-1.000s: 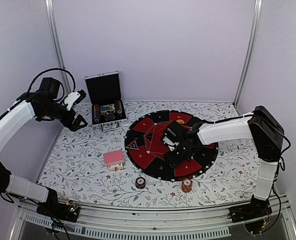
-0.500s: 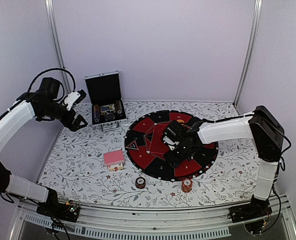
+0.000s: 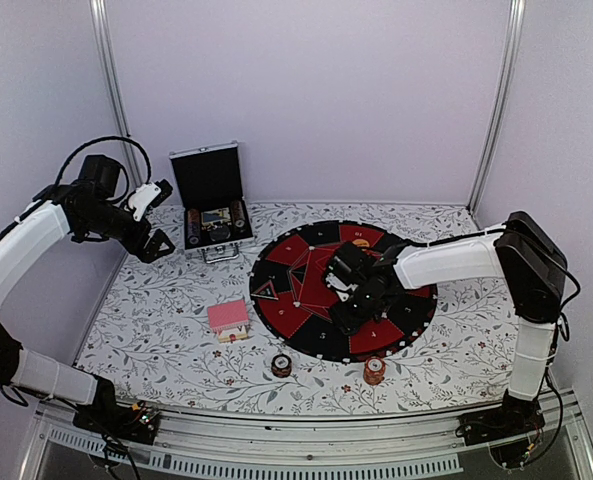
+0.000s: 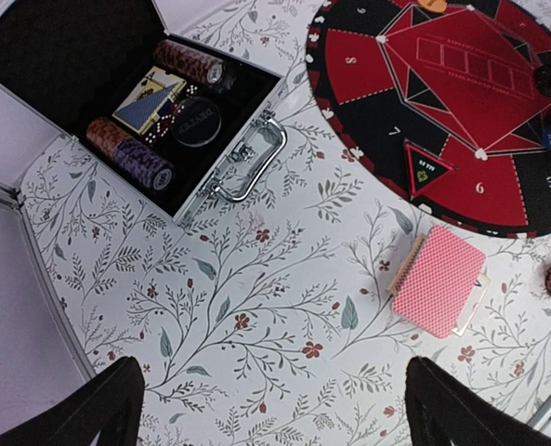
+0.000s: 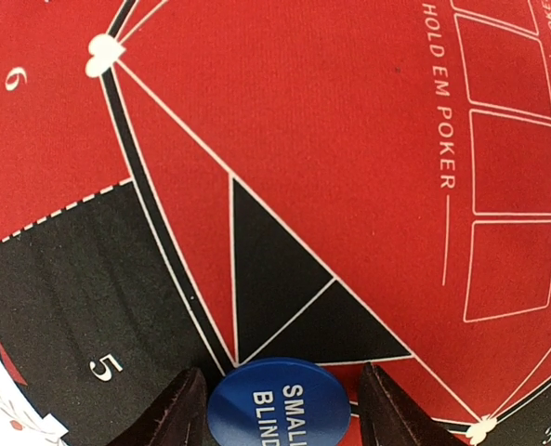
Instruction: Distribute texas hold em gaming equipment
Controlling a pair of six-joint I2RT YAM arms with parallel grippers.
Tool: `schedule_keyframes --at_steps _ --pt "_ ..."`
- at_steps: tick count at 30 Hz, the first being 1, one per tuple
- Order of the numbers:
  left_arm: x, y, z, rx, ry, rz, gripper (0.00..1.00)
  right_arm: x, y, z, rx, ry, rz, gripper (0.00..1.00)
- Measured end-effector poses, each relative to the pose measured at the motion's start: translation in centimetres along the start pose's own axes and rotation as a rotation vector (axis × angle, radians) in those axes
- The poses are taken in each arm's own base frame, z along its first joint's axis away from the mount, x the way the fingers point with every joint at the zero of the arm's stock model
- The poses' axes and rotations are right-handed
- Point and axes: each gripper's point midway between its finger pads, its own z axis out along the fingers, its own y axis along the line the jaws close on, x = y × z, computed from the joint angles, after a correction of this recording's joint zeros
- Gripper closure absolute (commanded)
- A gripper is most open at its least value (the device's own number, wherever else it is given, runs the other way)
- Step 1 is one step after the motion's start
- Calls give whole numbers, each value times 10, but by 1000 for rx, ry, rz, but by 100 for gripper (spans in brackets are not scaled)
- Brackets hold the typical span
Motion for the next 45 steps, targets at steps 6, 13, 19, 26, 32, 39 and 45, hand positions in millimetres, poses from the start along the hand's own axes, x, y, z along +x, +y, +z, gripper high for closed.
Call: schedule_keyframes --at_steps 6,13,19,26,32,39,45 --pt "0 1 -1 -7 2 2 0 2 -2 0 7 -24 5 49" --pt "0 1 -1 -9 1 3 0 21 -15 -9 43 -30 26 49" --pt "0 1 -2 -10 0 3 0 39 -33 -16 69 -13 72 48" --pt "0 1 -2 -9 0 3 0 55 -56 -21 94 4 126 48" --pt "0 1 -2 -8 -1 3 0 58 -64 -23 107 14 145 36" --pt "1 0 -2 -6 3 2 0 54 -71 -41 136 30 144 15" --pt "2 0 -1 -5 8 4 0 20 -59 -99 90 -101 138 3"
